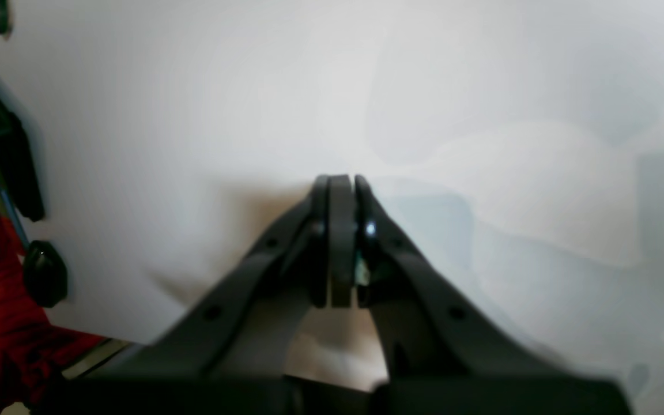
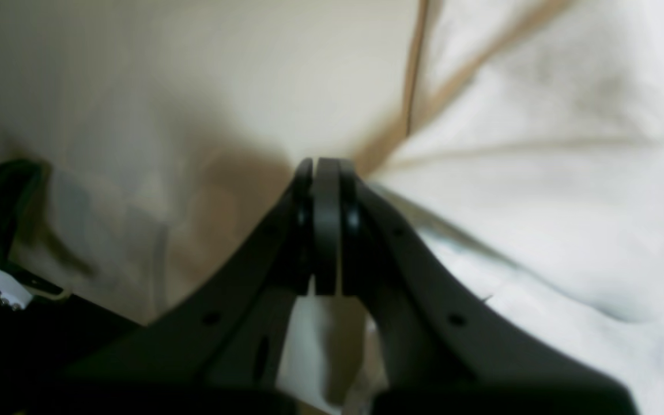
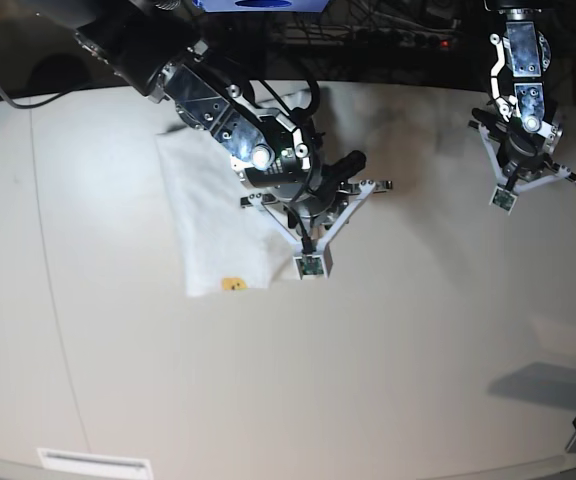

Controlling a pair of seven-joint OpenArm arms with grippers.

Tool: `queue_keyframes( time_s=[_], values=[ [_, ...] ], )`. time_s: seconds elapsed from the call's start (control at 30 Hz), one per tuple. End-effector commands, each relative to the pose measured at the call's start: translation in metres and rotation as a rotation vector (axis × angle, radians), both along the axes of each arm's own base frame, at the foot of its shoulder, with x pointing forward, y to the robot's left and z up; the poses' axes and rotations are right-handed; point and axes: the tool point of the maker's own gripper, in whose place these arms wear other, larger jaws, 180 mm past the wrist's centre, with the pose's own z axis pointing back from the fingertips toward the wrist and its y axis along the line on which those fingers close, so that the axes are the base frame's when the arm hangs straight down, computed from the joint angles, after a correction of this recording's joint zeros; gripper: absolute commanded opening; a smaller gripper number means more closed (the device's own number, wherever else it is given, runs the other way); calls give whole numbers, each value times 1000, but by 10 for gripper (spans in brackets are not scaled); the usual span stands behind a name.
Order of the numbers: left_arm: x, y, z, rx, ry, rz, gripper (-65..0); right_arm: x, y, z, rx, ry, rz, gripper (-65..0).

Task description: Fold the T-shirt properly

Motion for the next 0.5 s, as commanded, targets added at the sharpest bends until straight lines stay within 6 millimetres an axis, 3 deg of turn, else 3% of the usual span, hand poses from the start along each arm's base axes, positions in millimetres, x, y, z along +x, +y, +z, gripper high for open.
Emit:
queue_keyframes(
  time_s=[0.0, 0.1, 0.2, 0.27, 0.47],
  values=[
    [6, 6, 11, 28, -26, -8, -650, 6, 14, 28, 44, -76, 38, -647],
    [6, 6, 11, 29, -26, -8, -650, 2, 18, 61, 98, -118, 76, -647],
    [6, 6, 11, 26, -26, -7, -650, 8, 5, 84, 131, -94, 65, -647],
    [5, 5, 10, 23, -25, -6, -650, 20, -13, 81, 116, -65, 16, -647],
    [1, 7, 9, 31, -15, -8, -650, 36, -92, 37, 40, -42, -204, -647]
  ],
)
